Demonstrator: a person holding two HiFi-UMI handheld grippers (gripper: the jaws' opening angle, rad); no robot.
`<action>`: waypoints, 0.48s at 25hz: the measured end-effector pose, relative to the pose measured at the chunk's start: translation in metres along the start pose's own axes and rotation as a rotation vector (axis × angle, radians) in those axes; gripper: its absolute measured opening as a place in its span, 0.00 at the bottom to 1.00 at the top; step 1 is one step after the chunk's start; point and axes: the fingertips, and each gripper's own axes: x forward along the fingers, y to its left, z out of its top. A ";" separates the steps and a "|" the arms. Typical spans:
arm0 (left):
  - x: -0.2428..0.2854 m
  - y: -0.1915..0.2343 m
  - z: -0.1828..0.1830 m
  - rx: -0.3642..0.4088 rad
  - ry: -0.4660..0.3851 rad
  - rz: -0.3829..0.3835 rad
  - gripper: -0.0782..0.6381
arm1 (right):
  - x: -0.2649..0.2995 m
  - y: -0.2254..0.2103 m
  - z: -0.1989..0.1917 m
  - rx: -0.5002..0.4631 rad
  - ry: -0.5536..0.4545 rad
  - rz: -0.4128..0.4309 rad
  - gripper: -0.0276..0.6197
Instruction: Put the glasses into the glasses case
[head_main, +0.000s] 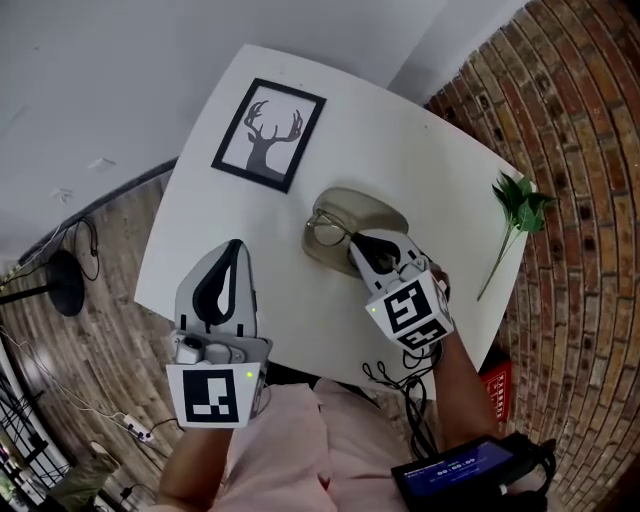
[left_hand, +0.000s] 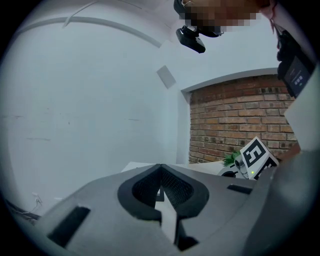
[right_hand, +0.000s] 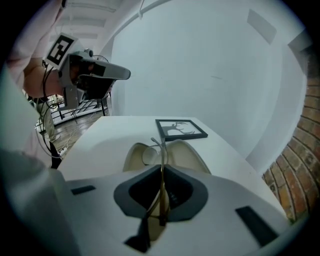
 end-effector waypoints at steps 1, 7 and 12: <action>0.001 0.000 -0.003 -0.001 0.008 -0.002 0.12 | 0.001 0.001 -0.002 0.004 0.003 0.001 0.08; 0.006 -0.001 -0.015 -0.010 0.040 -0.012 0.12 | 0.004 0.001 -0.007 0.008 0.002 0.012 0.08; 0.009 0.001 -0.016 -0.012 0.044 -0.014 0.12 | 0.006 -0.001 -0.006 -0.002 0.000 0.018 0.08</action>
